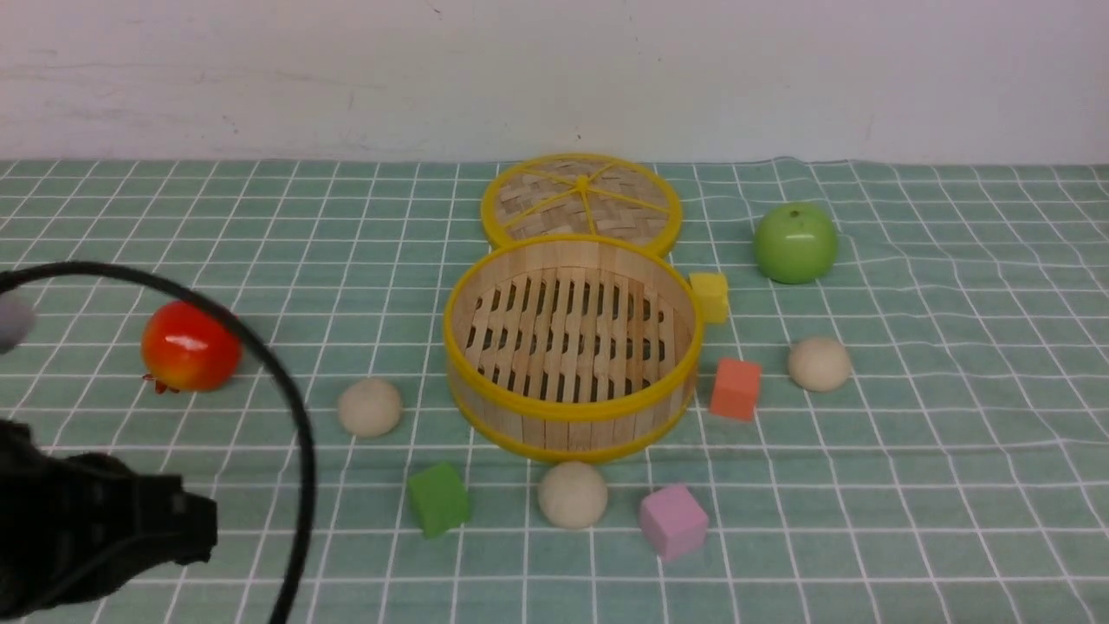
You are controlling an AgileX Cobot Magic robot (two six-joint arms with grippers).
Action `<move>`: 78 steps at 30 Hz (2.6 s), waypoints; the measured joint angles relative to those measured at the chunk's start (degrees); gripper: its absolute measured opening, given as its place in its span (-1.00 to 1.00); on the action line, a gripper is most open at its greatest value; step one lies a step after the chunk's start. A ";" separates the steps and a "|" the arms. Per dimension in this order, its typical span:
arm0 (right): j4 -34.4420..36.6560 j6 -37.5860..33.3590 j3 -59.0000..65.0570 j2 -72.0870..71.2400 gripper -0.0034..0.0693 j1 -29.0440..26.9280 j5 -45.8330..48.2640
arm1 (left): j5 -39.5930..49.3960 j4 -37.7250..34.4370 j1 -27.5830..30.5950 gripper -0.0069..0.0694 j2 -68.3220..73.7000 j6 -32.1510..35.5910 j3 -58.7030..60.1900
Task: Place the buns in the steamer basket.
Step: Use the left arm to grab a steamed stuffed bun, then use the left arm to put the steamed stuffed bun into the steamer
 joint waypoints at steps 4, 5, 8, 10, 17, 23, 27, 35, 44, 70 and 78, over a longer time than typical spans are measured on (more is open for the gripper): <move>0.00 0.00 0.00 0.00 -0.25 0.00 0.00 | 1.72 1.48 0.00 -0.86 10.31 1.97 -5.15; 0.00 0.00 0.00 0.00 -0.25 0.00 0.00 | 1.72 1.65 -0.21 -0.86 12.45 2.22 -6.33; 0.00 0.00 0.00 0.00 -0.25 0.00 0.00 | 1.72 3.13 -2.82 -0.86 17.32 2.29 -9.33; 0.00 0.00 0.00 0.00 -0.25 0.00 0.00 | 1.72 4.08 -6.29 -0.86 19.37 2.29 -10.76; -0.03 0.00 0.00 0.00 -0.25 0.00 0.00 | 2.38 8.25 -18.14 -0.86 26.34 1.37 -17.19; -0.03 0.00 0.00 0.00 -0.25 0.00 0.00 | 2.59 12.51 -14.07 -0.86 36.40 -0.57 -26.84; -0.03 0.00 0.00 0.00 -0.25 0.00 0.00 | 4.61 13.31 -9.47 -0.86 44.33 -0.72 -33.56; -0.03 0.00 0.00 0.00 -0.25 0.00 0.00 | 5.25 19.69 -5.50 -0.80 56.77 -0.72 -44.01; -0.03 0.00 0.00 0.00 -0.25 0.00 0.00 | -1.13 22.13 -5.50 -0.25 64.34 -0.77 -47.25; -0.03 0.00 0.00 0.00 -0.25 0.00 0.00 | 7.07 16.55 -5.50 -0.85 62.94 -0.10 -52.75; -0.03 0.00 0.00 0.00 -0.25 0.00 0.00 | 7.84 10.73 -9.28 -0.85 60.78 2.51 -62.05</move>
